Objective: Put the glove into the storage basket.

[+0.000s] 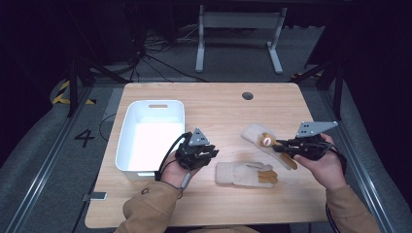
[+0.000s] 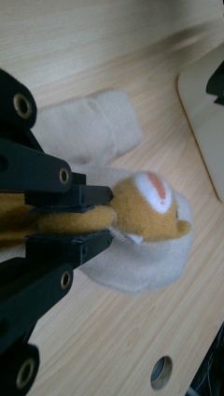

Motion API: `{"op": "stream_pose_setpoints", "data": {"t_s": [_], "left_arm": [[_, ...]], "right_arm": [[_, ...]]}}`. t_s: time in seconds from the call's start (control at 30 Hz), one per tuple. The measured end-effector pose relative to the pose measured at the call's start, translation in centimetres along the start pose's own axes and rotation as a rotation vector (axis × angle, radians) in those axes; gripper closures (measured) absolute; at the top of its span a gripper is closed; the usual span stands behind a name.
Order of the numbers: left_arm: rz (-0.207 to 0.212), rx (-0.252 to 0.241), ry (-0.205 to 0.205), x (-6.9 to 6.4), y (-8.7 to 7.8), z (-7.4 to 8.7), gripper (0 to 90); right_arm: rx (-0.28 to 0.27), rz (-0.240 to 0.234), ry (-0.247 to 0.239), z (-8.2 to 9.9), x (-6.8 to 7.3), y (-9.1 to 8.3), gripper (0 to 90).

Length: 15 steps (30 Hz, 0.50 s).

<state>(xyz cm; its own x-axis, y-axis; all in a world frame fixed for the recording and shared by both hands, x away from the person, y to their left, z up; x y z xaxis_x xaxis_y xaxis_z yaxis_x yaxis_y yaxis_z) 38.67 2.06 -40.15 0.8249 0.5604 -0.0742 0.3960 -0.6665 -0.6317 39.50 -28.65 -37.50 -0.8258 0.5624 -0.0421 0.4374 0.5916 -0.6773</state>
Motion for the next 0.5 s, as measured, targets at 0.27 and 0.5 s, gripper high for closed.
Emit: {"op": "stream_pose_setpoints", "data": {"t_s": [0.27, 0.5], "left_arm": [[0.002, 0.002, 0.000, 0.0, 0.0, 0.0, 75.0], [0.002, 0.004, 0.001, 0.0, 0.1, 0.0, 75.0]], "right_arm": [[0.017, -0.071, -0.041, -0.4, 1.4, 0.6, 79.7], [0.031, -0.121, -0.088, -0.6, 2.3, 1.4, 79.7]]}}
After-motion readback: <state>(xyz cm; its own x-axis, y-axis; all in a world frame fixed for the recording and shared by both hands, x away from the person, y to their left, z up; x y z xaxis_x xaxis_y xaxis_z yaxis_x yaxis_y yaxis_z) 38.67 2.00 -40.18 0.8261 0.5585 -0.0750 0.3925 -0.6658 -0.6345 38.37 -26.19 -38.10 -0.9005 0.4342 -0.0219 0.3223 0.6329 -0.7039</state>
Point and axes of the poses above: each handheld gripper's, and its own axes: y roughly forward along the jaws, z roughly out of its underside, x roughly to its left, the point moved 4 cm from there along y, roughly forward along the jaws, and after that the axes turned 3 degrees about x, right-handed, at the moved point
